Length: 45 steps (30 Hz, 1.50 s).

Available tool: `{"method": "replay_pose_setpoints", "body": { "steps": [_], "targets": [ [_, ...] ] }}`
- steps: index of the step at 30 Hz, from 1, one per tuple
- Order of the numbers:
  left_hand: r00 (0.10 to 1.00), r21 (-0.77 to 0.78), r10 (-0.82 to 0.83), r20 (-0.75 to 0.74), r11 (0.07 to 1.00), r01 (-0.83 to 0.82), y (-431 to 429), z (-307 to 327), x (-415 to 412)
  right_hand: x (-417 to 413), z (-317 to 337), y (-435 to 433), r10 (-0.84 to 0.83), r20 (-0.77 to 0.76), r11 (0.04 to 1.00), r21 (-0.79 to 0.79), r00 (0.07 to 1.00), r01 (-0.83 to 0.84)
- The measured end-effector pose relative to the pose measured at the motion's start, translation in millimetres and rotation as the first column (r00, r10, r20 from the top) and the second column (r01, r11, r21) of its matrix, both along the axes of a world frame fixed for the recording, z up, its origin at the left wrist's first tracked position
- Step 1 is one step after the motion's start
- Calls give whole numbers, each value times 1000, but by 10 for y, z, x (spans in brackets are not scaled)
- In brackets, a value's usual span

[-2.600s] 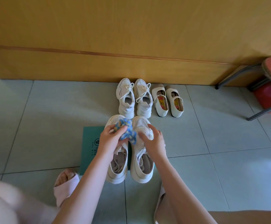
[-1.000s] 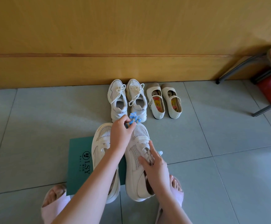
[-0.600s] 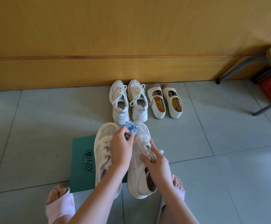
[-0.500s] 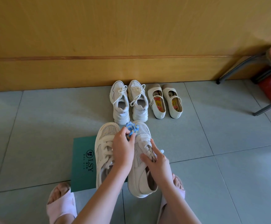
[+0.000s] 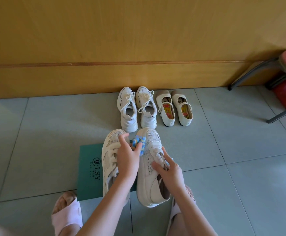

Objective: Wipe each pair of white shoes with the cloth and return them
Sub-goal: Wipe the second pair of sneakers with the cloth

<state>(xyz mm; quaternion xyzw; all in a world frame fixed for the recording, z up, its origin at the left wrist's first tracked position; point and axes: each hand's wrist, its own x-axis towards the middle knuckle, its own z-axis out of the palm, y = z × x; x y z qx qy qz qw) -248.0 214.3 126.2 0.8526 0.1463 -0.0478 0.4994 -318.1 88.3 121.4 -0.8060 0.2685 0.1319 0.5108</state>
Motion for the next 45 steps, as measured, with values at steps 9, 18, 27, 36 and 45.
{"method": "replay_pose_setpoints", "body": {
  "steps": [9, 18, 27, 36, 45],
  "targets": [
    [983, 87, -129, 132, 989, 118, -176, -5, 764, 4, -29, 1, 12, -6, 1000, -24, 1000, -12],
    [951, 80, -309, 35, 949, 305, -158, -72, 763, -9, -112, 11, -29, -2, 999, -34, 1000, 28],
    [976, 126, -152, 153, 983, 133, -134, -106, 359, 2, -88, 32, -27, 4, 999, -25, 1000, 27],
    [992, 184, -123, 18, 976, 117, -49, -106, 24, -9, -55, 56, -11, 14, 999, -31, 1000, 12],
    [981, 216, -194, 9, 958, 188, 1, -91, 98, -18, -38, 31, -15, 13, 1000, -24, 1000, 15]
  ]
}}
